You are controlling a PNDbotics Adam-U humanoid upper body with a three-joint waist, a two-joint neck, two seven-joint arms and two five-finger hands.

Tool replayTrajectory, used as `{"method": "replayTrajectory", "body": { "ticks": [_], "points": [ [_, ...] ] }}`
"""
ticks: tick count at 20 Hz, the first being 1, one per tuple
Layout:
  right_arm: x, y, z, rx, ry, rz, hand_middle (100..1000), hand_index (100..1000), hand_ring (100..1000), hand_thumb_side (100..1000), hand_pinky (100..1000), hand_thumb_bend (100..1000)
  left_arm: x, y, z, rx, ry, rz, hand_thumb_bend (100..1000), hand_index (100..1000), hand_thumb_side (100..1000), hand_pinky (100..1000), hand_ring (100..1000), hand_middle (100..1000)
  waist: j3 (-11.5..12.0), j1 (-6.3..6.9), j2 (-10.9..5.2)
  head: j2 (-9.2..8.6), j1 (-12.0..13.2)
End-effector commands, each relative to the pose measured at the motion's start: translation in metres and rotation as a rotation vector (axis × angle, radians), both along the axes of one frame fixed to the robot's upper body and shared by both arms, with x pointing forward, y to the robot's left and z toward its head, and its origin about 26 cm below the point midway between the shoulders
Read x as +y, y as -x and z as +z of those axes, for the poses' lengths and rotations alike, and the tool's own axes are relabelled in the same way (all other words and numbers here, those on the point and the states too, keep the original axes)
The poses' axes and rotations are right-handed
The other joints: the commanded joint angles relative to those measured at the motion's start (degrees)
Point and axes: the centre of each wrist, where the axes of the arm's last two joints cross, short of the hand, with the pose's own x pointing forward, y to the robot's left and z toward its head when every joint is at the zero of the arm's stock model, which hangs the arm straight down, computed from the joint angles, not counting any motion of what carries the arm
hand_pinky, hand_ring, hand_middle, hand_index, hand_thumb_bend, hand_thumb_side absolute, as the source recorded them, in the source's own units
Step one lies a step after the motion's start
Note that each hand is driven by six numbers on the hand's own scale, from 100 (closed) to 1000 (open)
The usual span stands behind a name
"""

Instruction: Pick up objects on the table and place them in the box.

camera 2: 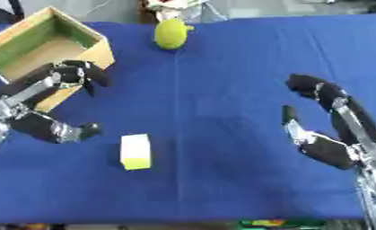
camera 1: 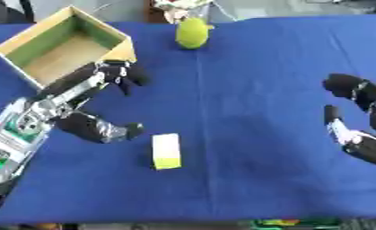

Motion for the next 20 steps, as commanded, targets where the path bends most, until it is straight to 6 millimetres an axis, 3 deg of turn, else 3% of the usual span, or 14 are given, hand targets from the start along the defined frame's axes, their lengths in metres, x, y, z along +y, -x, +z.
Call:
{"method": "replayTrajectory", "body": {
  "ticks": [1, 20],
  "points": [
    [-0.003, 0.000, 0.005, -0.014, 0.014, 0.004, 792, 892, 847, 395, 875, 100, 0.001, 0.001, 0.011, -0.025, -0.051, -0.020, 484, 832, 443, 618, 773, 741, 0.03, -0.11, -0.99, 0.29, -0.16],
    [-0.003, 0.000, 0.004, -0.011, 0.021, 0.009, 792, 893, 847, 394, 875, 100, -0.014, -0.007, 0.009, 0.033, -0.341, -0.075, 564, 851, 422, 667, 788, 768, -0.05, -0.04, -1.20, 0.29, -0.25]
  ]
}}
